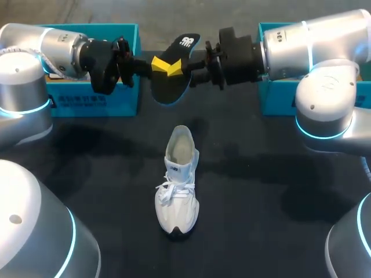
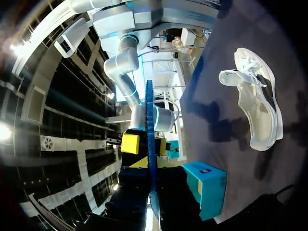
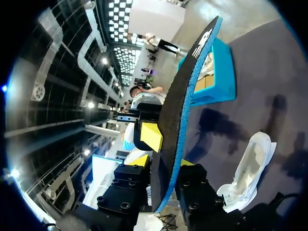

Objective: Take the shoe out of the shoebox, open the shoe tongue, remove and reinsert the insole, then place the shoe into the shoebox

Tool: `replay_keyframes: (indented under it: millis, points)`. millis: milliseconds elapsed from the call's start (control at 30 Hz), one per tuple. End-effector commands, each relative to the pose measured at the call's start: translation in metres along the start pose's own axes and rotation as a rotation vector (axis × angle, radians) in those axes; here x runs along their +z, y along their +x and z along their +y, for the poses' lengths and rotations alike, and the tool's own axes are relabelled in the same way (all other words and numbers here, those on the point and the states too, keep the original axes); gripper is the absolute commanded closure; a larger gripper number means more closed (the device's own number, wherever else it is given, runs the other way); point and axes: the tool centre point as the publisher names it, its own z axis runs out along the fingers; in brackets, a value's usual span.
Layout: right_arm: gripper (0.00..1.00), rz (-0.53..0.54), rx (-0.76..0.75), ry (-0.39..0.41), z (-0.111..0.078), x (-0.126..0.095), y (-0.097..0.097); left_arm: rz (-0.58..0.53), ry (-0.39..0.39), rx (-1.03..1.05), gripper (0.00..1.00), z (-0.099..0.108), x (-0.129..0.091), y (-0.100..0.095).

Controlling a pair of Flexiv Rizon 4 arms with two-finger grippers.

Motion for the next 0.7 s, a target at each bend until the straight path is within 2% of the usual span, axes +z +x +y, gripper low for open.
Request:
replay_keyframes:
  millis: [33,533,700]
  points:
    - [0.75,-0.004,0.001,-0.007,0.0012,0.0027,0.0007,0.000,-0.004,0.002,1.00,-0.0008,0.0011,0.0003]
    - [0.75,-0.002,0.011,-0.036,0.0029,-0.0035,-0.0032,0.000,-0.004,0.002,1.00,-0.0008,0.0011,0.0003]
    - [0.80,0.000,0.013,-0.039,0.0038,-0.0038,-0.0045,0.000,-0.004,0.002,1.00,-0.0008,0.0011,0.0003]
